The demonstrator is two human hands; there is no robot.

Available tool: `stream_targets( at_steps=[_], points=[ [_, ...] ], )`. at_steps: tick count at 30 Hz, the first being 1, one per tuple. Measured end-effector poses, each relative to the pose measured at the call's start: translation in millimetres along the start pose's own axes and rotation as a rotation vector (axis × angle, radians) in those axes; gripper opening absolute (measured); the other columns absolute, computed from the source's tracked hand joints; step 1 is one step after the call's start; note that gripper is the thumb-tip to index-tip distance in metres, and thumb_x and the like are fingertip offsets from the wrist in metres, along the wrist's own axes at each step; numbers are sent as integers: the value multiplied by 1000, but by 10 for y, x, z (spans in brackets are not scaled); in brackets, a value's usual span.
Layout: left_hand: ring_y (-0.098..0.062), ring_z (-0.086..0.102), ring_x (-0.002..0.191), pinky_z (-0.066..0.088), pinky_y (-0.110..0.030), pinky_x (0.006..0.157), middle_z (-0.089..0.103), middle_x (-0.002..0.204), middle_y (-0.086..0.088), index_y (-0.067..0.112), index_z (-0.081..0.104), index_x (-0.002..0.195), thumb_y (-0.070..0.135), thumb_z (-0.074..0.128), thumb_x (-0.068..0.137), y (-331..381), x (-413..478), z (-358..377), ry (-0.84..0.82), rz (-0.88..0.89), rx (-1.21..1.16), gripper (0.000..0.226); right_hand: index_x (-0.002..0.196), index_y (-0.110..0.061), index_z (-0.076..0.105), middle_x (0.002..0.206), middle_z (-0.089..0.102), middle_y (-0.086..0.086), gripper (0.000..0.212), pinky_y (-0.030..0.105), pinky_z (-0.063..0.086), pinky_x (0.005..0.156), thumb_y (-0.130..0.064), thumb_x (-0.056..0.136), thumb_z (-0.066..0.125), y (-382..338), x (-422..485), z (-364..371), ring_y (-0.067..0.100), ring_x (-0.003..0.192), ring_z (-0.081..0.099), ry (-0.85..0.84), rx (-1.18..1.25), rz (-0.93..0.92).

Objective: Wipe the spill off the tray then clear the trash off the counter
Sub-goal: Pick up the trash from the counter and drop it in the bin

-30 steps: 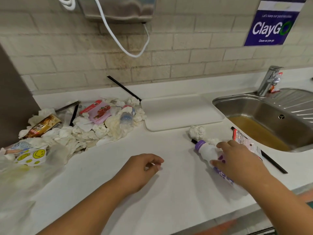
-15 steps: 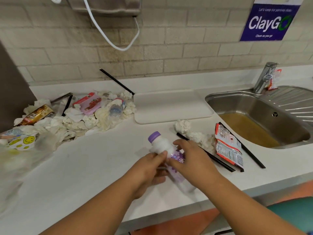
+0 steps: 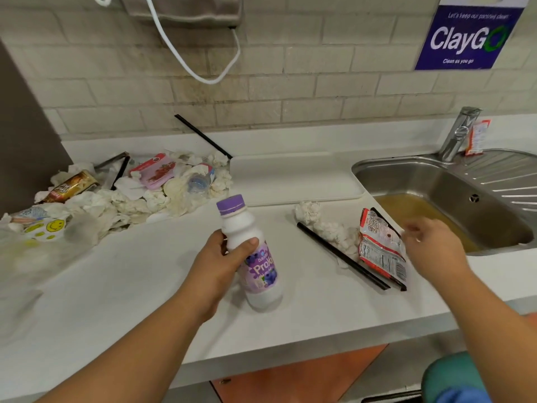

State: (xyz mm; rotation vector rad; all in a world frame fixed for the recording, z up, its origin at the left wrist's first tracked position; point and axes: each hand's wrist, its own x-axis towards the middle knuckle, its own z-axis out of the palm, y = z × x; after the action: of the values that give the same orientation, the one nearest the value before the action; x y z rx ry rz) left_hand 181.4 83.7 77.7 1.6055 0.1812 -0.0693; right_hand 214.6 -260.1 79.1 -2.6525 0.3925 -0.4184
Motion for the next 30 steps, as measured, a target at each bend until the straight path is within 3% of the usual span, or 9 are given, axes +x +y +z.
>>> stream_targets(
  at_steps=[3, 6, 13, 18, 22, 24, 26, 28, 30],
  points=[
    [-17, 62, 107, 50, -41, 95, 64, 118, 4, 26, 50, 127, 42, 70, 78, -24, -27, -41, 9, 14, 24, 55, 123, -9, 58, 120, 57, 15, 32, 41, 46, 88, -18, 93, 53, 326, 82, 89, 34, 104, 56, -135, -146, 140],
    [-16, 63, 107, 50, -43, 96, 64, 117, 5, 26, 50, 126, 43, 69, 78, -42, -58, -34, 17, 23, 31, 54, 126, -11, 56, 119, 56, 14, 35, 42, 48, 87, -13, 91, 54, 385, 61, 192, 33, 104, 55, -205, -196, 136],
    [-17, 63, 107, 49, -45, 97, 64, 117, 5, 27, 51, 125, 47, 68, 78, -35, -83, -15, 9, 22, 61, 53, 129, -10, 53, 119, 56, 15, 45, 45, 50, 88, -2, 85, 56, 313, 97, 239, 35, 105, 56, -192, -183, 208],
    [-16, 63, 105, 50, -37, 93, 64, 117, 5, 27, 50, 124, 40, 64, 84, -21, -101, -21, 12, 15, 41, 45, 116, -1, 57, 95, 47, 13, 28, 40, 46, 73, -7, 88, 52, 239, 94, 140, 32, 84, 49, -117, -99, 181],
    [-16, 63, 105, 50, -36, 92, 63, 117, 5, 26, 49, 127, 40, 63, 84, 0, -101, -25, 13, 5, 42, 47, 111, 2, 56, 93, 46, 14, 25, 36, 40, 72, -9, 93, 42, 150, 39, 86, 32, 85, 46, -127, 2, 190],
    [-16, 63, 105, 50, -37, 93, 63, 117, 4, 25, 49, 127, 41, 64, 83, 2, -97, -28, 9, -1, 42, 48, 112, 0, 56, 94, 54, 16, 27, 40, 46, 73, -17, 96, 41, 125, -15, 79, 33, 85, 52, -175, 74, 233],
    [-16, 63, 105, 50, -38, 94, 63, 117, 4, 25, 49, 127, 41, 64, 83, 7, -94, -29, 8, -7, 46, 49, 113, -4, 54, 93, 60, 12, 40, 41, 51, 73, -39, 95, 48, 91, -85, 76, 32, 85, 58, -238, 143, 302],
    [-16, 63, 105, 51, -36, 92, 63, 116, 5, 25, 49, 126, 40, 63, 84, 16, -90, -25, 9, -10, 47, 47, 117, -9, 52, 95, 61, 7, 59, 40, 52, 72, -58, 85, 55, 40, -138, 78, 29, 86, 60, -294, 154, 331],
    [-16, 63, 104, 51, -33, 88, 64, 115, 5, 26, 49, 124, 39, 62, 85, 29, -89, -20, 7, -12, 39, 44, 121, -12, 52, 102, 64, 7, 67, 39, 52, 74, -62, 77, 61, 8, -154, 114, 28, 88, 61, -318, 187, 329]
  ],
)
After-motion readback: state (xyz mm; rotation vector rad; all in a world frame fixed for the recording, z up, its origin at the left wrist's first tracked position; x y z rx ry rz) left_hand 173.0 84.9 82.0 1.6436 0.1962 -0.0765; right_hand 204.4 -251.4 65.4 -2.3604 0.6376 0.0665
